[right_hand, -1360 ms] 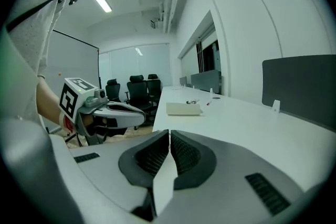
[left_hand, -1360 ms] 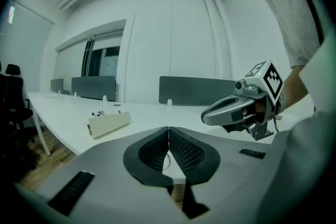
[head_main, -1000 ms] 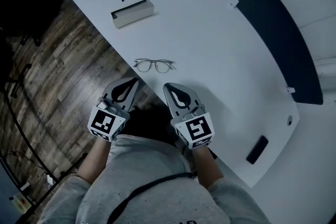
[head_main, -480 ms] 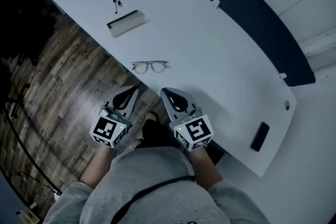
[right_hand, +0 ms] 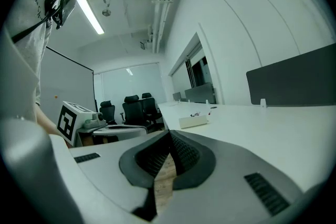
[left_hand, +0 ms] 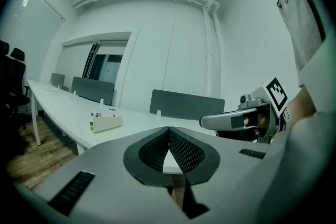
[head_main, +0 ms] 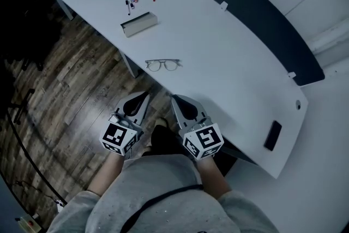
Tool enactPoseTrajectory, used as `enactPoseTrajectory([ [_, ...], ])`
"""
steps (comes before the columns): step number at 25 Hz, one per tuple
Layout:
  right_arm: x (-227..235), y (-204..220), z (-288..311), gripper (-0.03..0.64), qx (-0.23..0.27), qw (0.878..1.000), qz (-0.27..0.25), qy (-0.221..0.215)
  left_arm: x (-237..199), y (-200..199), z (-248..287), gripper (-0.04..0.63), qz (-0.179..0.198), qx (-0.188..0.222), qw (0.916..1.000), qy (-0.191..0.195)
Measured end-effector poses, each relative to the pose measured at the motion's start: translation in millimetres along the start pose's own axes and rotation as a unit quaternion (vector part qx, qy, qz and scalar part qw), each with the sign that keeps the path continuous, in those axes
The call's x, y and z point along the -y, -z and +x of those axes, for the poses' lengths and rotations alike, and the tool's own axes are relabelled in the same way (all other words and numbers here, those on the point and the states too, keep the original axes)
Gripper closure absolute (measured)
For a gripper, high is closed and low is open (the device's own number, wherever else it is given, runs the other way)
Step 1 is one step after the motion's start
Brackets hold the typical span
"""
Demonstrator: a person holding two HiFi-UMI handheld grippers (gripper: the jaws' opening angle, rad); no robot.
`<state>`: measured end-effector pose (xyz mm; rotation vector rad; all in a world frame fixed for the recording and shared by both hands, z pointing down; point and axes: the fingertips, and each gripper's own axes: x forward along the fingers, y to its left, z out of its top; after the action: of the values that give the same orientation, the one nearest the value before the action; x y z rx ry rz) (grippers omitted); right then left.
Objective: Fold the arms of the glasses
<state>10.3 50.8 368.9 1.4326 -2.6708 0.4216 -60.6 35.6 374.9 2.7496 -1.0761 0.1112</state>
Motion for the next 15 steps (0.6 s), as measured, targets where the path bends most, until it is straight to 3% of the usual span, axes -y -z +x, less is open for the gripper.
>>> enactPoseTrajectory([
  [15,-39.2,-10.2,-31.8,0.598,0.035,0.998,-0.045,0.023,29.3,-0.5,-34.7,0.580,-0.004,0.014,0.9998,0.012],
])
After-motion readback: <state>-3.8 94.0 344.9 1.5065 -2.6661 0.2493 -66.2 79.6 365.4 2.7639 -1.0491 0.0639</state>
